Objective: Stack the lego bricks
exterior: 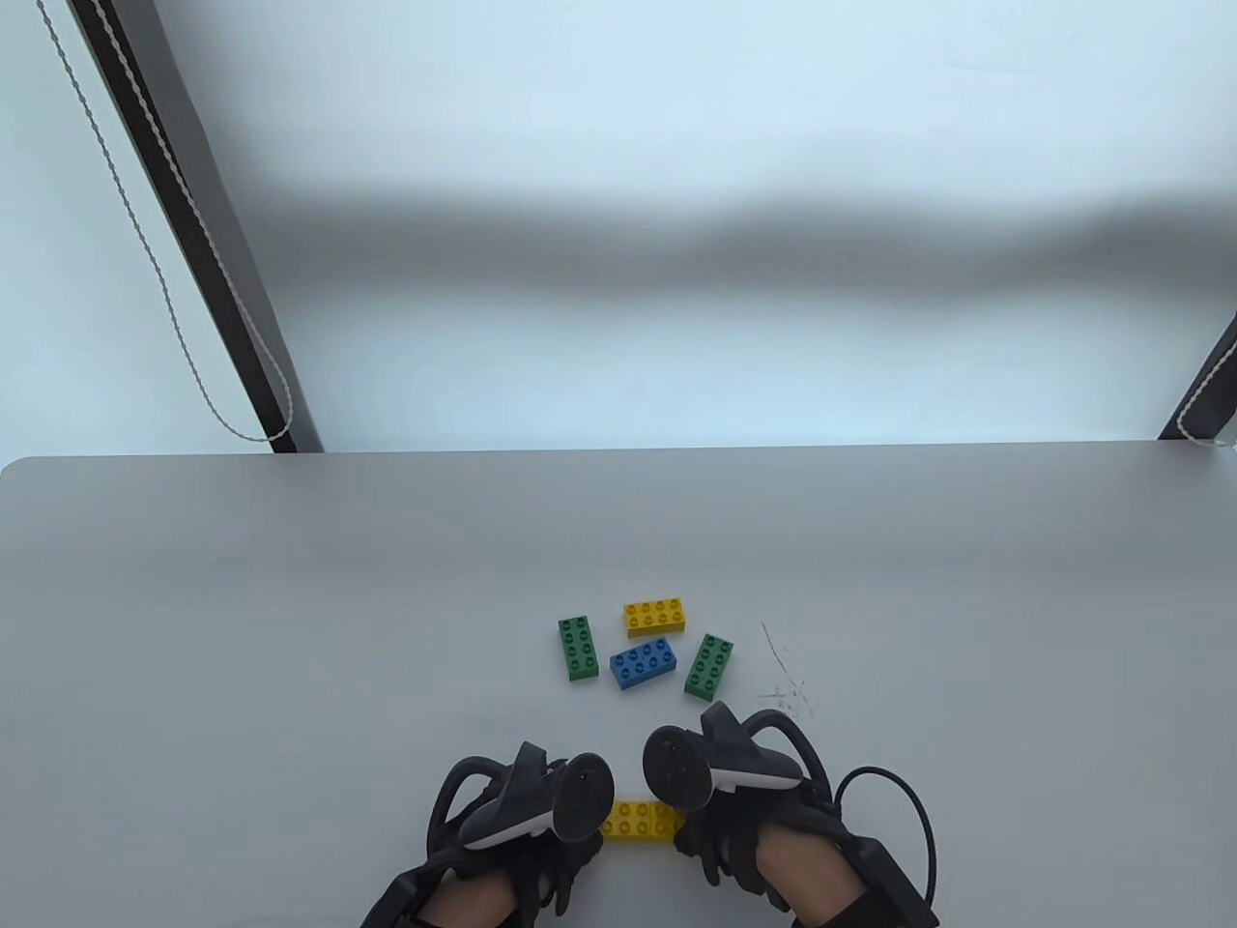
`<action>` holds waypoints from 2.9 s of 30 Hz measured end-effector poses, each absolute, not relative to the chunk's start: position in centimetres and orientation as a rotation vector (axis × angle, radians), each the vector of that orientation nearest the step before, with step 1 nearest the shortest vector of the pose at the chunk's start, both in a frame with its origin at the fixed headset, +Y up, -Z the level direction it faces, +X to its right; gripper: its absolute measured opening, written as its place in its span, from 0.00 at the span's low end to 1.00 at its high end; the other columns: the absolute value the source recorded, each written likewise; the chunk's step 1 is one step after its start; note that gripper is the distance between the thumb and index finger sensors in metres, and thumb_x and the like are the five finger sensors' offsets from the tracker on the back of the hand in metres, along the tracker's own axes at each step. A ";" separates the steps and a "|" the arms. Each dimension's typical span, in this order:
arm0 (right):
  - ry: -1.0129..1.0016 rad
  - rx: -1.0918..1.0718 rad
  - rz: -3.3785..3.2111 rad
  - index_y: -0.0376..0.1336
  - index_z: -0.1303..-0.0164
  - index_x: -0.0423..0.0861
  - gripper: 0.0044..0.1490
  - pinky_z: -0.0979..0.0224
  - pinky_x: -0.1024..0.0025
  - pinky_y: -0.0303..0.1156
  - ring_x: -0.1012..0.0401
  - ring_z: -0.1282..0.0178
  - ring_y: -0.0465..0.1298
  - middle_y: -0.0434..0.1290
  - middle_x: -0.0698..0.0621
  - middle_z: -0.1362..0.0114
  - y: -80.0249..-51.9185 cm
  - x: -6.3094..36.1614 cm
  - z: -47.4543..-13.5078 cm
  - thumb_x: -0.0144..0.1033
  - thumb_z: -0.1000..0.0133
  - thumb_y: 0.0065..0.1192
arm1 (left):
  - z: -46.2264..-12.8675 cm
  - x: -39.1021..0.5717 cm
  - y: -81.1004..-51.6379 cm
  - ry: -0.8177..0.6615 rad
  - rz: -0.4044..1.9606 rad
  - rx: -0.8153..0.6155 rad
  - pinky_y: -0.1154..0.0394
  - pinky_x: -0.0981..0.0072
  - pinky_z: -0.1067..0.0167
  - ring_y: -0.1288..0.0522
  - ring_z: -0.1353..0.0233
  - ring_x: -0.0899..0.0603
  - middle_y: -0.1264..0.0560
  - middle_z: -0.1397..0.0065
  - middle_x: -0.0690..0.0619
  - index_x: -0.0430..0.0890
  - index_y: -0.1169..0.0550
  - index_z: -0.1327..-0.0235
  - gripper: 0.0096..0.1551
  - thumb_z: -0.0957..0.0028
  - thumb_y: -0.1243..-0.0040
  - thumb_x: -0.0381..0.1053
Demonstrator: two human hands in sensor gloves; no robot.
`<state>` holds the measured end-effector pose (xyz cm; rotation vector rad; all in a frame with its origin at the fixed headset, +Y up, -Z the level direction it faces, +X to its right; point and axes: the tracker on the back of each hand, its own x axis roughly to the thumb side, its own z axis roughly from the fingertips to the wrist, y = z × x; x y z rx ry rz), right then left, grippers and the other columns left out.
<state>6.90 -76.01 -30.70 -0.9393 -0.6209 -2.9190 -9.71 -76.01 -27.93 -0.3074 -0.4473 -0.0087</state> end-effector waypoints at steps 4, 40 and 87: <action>-0.637 -0.940 -2.922 0.62 0.38 0.42 0.43 0.37 0.42 0.74 0.45 0.44 0.80 0.73 0.43 0.37 -76.0 6.9 -30.8 0.45 0.61 0.77 | -27.9 -9.7 -76.0 -0.447 -0.009 -0.307 0.31 0.38 0.33 0.28 0.29 0.40 0.29 0.26 0.50 0.54 0.29 0.34 0.35 0.57 0.36 0.60; -0.059 -0.060 -3.166 0.55 0.28 0.44 0.54 0.40 0.39 0.73 0.40 0.43 0.78 0.69 0.34 0.32 -76.0 9.9 -38.3 0.62 0.58 0.68 | -28.5 -9.8 -76.0 -0.446 0.008 -0.355 0.32 0.37 0.32 0.29 0.29 0.41 0.30 0.26 0.51 0.55 0.29 0.34 0.35 0.57 0.36 0.60; -0.133 -0.020 -3.219 0.56 0.33 0.54 0.41 0.39 0.40 0.74 0.41 0.46 0.81 0.73 0.36 0.36 -76.0 10.8 -38.1 0.39 0.55 0.72 | -28.6 -9.8 -76.0 -0.445 0.010 -0.359 0.33 0.37 0.32 0.29 0.29 0.41 0.30 0.26 0.51 0.55 0.29 0.34 0.36 0.57 0.36 0.60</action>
